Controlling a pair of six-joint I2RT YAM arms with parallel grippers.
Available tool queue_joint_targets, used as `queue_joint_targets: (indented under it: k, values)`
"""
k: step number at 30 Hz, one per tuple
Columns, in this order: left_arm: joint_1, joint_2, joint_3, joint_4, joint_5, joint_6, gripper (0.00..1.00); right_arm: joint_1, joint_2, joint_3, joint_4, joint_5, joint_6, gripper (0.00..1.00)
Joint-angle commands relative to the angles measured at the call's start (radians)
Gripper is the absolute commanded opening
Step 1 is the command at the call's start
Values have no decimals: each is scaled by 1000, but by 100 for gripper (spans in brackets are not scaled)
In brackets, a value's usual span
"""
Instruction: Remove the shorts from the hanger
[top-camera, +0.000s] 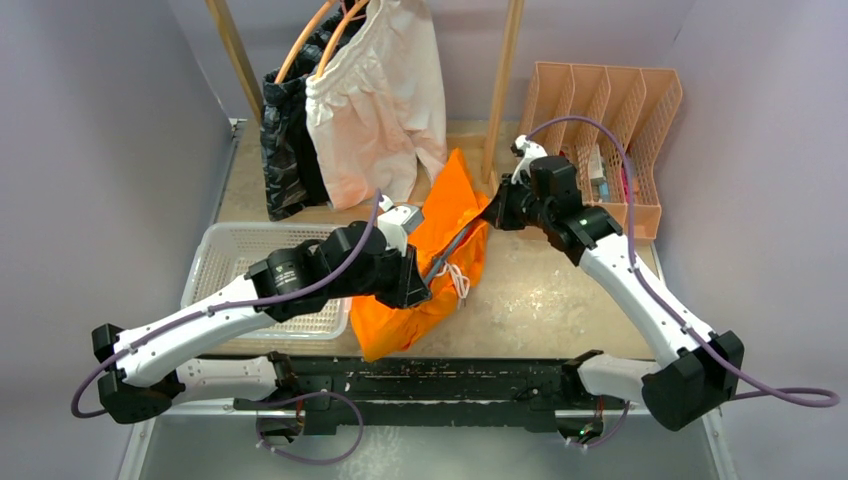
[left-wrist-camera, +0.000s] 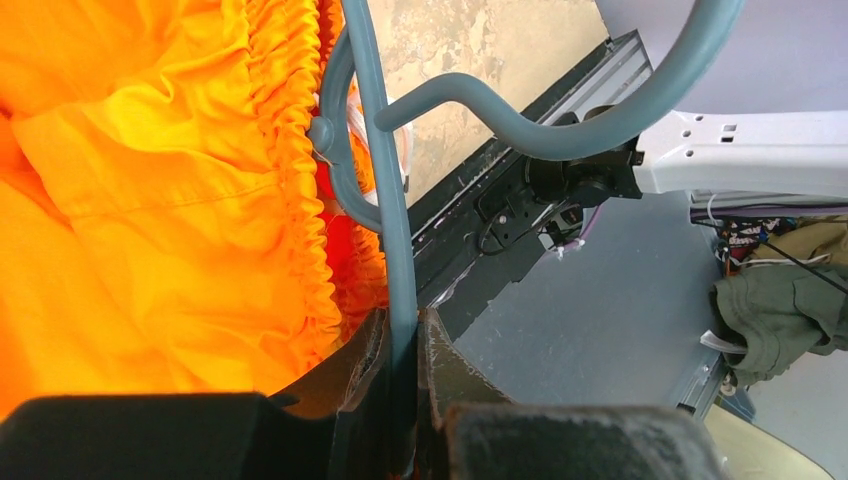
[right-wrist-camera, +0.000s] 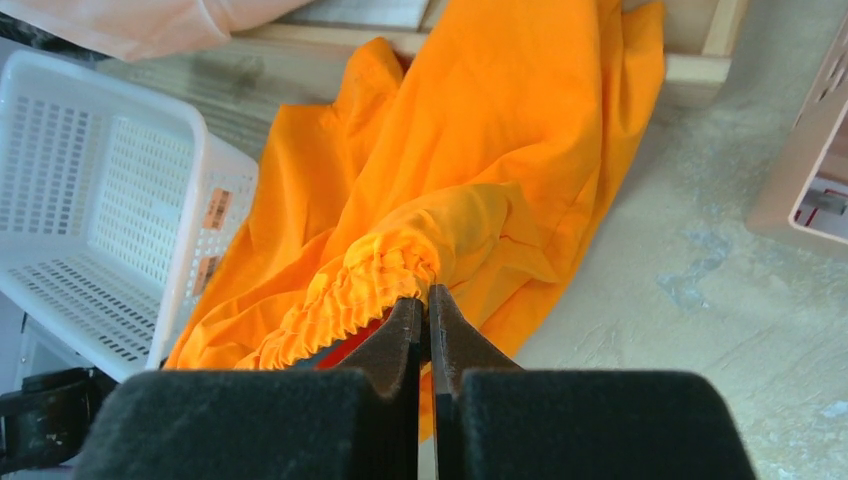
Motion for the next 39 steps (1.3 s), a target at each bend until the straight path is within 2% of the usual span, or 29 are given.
queue_joint_targets:
  k: [1,13,19,23,26,27,29,31,35,39]
  values:
    - [-26,-95,18,-3,94,-30,0,-72,37,-44,53,188,-29,0]
    - [-26,-131,16,22,103,-34,0,-135,90,-99,114,116,-21,0]
    - [-26,-149,-4,58,124,-31,0,-256,67,-136,185,-64,-12,0]
    - [-26,-144,-1,63,143,-28,0,-278,77,-120,158,-77,-31,0]
    - [-26,-168,-12,123,161,-28,0,-349,54,-159,212,-253,26,0]
    - [-26,-180,-12,141,166,-26,0,-361,36,-195,248,-265,61,0]
    - [-26,-196,-12,169,165,-27,0,-365,19,-215,275,-199,74,0]
    - [-26,-205,-3,176,150,-24,0,-368,38,-195,223,-136,56,0]
    - [-26,-198,-1,186,128,-9,0,-367,101,-180,175,-170,-42,0]
    - [-26,-186,-17,220,116,-12,0,-366,69,-220,165,-194,-62,0]
